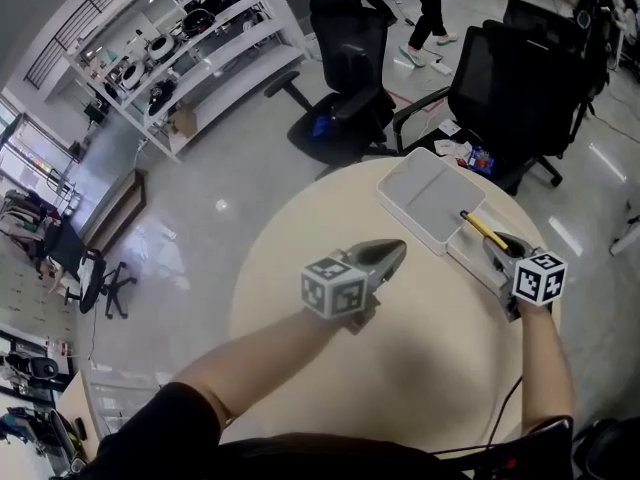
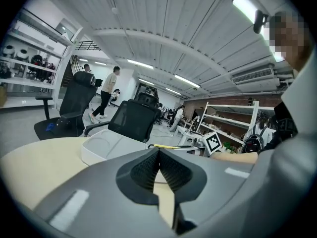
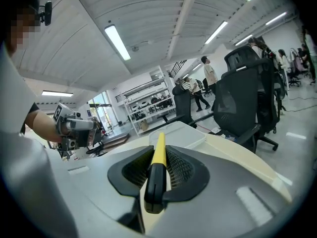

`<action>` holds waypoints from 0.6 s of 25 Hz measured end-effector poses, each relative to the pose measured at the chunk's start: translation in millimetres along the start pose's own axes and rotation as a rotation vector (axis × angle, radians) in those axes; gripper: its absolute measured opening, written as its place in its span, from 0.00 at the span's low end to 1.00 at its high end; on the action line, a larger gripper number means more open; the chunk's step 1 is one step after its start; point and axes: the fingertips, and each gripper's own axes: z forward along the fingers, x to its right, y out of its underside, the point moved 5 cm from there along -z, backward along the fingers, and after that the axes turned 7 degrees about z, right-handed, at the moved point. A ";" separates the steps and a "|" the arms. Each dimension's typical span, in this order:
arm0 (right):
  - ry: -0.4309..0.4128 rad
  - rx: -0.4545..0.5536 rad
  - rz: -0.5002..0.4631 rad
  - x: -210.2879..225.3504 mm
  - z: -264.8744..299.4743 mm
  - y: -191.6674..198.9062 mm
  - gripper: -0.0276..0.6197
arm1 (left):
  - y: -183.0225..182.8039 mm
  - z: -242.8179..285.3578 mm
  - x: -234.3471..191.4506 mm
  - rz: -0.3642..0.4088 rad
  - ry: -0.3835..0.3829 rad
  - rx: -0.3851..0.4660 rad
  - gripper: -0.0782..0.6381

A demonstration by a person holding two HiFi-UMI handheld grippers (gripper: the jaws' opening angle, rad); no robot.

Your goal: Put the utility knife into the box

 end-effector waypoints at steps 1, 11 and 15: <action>0.004 0.000 0.006 4.6 -0.5 1.1 0.18 | 0.1 5.0 0.4 0.001 0.003 -0.004 0.11; 0.051 -0.029 0.026 34.6 -6.4 13.4 0.18 | -4.3 42.2 5.2 0.029 0.034 -0.026 0.11; 0.085 -0.061 0.018 47.5 -5.9 17.2 0.18 | -7.2 60.0 7.9 0.044 0.050 -0.035 0.11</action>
